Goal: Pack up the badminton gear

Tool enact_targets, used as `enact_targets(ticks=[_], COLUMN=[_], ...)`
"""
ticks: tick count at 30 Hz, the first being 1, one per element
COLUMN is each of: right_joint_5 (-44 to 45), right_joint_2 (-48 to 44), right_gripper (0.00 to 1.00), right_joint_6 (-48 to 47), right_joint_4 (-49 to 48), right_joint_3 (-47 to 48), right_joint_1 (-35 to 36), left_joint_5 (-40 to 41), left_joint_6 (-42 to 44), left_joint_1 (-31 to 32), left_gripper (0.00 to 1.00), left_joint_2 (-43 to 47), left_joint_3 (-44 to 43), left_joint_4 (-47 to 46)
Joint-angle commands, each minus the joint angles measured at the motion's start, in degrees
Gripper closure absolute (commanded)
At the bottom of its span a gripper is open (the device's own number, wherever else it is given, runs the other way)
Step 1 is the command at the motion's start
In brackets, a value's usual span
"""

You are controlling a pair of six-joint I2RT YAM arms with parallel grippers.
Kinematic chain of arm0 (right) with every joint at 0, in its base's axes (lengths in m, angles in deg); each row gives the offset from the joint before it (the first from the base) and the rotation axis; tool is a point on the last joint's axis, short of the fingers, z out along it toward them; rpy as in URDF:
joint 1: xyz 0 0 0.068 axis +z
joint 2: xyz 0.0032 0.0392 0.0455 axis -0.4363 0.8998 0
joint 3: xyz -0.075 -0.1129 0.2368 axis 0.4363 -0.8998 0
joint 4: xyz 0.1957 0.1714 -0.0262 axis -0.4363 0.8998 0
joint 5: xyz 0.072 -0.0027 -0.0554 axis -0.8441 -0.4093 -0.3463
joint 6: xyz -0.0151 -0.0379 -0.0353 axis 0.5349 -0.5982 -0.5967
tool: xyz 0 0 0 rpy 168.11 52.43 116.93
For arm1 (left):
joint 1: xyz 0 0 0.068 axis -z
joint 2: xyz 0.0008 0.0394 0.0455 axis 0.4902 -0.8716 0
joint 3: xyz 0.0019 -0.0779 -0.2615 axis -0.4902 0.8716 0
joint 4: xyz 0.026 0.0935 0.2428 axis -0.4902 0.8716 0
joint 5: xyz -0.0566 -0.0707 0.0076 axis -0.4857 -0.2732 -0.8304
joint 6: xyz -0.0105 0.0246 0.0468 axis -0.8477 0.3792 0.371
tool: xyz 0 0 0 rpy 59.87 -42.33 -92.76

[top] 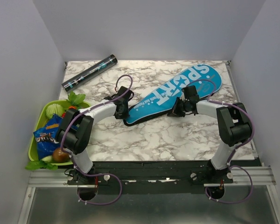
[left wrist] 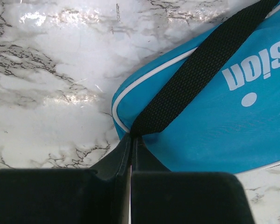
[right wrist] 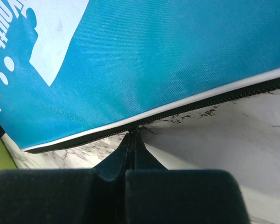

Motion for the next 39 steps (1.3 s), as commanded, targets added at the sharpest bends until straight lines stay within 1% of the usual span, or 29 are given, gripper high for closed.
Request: enact_targets(ticks=[1, 2, 4, 7, 8, 10, 11, 13, 14, 17, 18, 20, 22, 24, 27, 30, 32, 34, 35, 36, 37, 38, 39], right_joint_5=[-1.5, -1.6, -1.8, -1.3, -0.9, -0.4, -0.3, -1.0, -1.7, -4.4, -5.7, -6.6, -7.0, -8.0, -11.4, -13.5, -13.0, -11.6, -11.0, -9.6, -8.5, -7.5, -5.7], right_joint_2=[-1.1, -1.2, -1.9, -2.6, -2.5, -2.0, -0.8, 1.0, 3.3, 7.7, 10.8, 13.6, 16.7, 17.7, 19.1, 19.1, 17.4, 16.0, 14.3, 13.2, 11.9, 10.7, 8.0], right_gripper=[0.99, 0.99, 0.99, 0.99, 0.99, 0.99, 0.99, 0.99, 0.99, 0.99, 0.99, 0.99, 0.99, 0.99, 0.99, 0.99, 0.99, 0.87, 0.80, 0.70, 0.66, 0.64, 0.59], right_joint_6=[-2.3, -2.4, -2.3, -0.4, 0.3, 2.6, 3.5, 6.3, 7.2, 9.4, 9.8, 11.5, 12.6, 13.7, 14.5, 15.1, 14.7, 13.9, 13.7, 13.7, 13.7, 13.8, 13.9], right_joint_4=[0.7, 1.0, 1.7, 1.8, 1.8, 1.7, 1.7, 0.6, 0.1, -2.5, -4.2, -6.0, -7.0, -12.0, -17.3, -20.8, -21.4, -18.9, -18.2, -17.0, -16.5, -16.4, -16.1], right_joint_3=[-1.1, -0.9, -0.6, 0.0, 0.6, 1.8, 2.7, 5.7, 7.0, 13.2, 15.0, 18.8, 20.8, 20.3, 18.8, 17.1, 15.7, 14.5, 13.8, 12.0, 10.9, 9.6, 8.1], right_joint_1=[0.5, 1.6, 3.4, 8.8, 12.1, 15.8, 19.4, 22.9, 26.3, 32.0, 33.1, 34.6, 35.8, 36.1, 36.2, 36.3, 36.2, 36.3, 36.2, 36.2, 36.3, 36.3, 36.2], left_joint_5=[-2.1, -2.3, -2.6, -3.3, -3.4, -4.1, -4.4, -5.1, -5.3, -6.2, -6.5, -7.1, -5.6, -4.7, -8.5, -9.4, -9.2, -8.9, -8.6, -8.3, -7.6, -7.6, -5.6], left_joint_6=[-0.6, -0.6, -0.8, -1.2, -1.4, -1.7, -2.2, -2.4, -2.6, -2.4, -2.2, -2.0, -1.8, -1.6, -1.5, -1.9, -2.0, -1.5, -1.4, -1.1, -0.9, -0.8, -0.3], left_joint_1=[-0.3, -0.3, -0.2, 0.0, 0.1, 0.4, 0.7, 1.1, 1.5, 1.9, 2.2, 2.6, 3.1, 3.3, 3.4, 3.5, 3.5, 3.5, 3.5, 3.5, 3.5, 3.5, 3.4], left_gripper=[0.98, 1.00, 1.00, 1.00, 1.00, 1.00, 1.00, 1.00, 1.00, 1.00, 1.00, 1.00, 1.00, 1.00, 1.00, 1.00, 1.00, 1.00, 0.94, 0.89, 0.88, 0.84, 0.82], left_joint_2=[-2.0, -1.6, -0.3, 1.4, 1.8, 3.0, 3.5, 4.7, 5.2, 7.2, 7.7, 9.7, 11.7, 13.2, 15.8, 17.8, 19.8, 21.5, 22.1, 22.8, 24.2, 24.8, 25.5], left_joint_3=[1.8, 2.0, 2.9, 4.2, 4.5, 5.6, 6.0, 7.2, 7.5, 8.7, 8.9, 10.1, 11.0, 11.7, 12.5, 13.9, 15.1, 15.5, 15.5, 15.4, 14.7, 14.4, 14.0], left_joint_4=[-1.1, -1.1, -1.3, -1.7, -1.9, -2.2, -2.5, -3.0, -3.2, -3.0, -2.8, -2.8, -1.3, -0.8, -1.2, -1.1, -1.1, -0.3, 0.0, 1.1, 1.5, 2.0, 2.9])
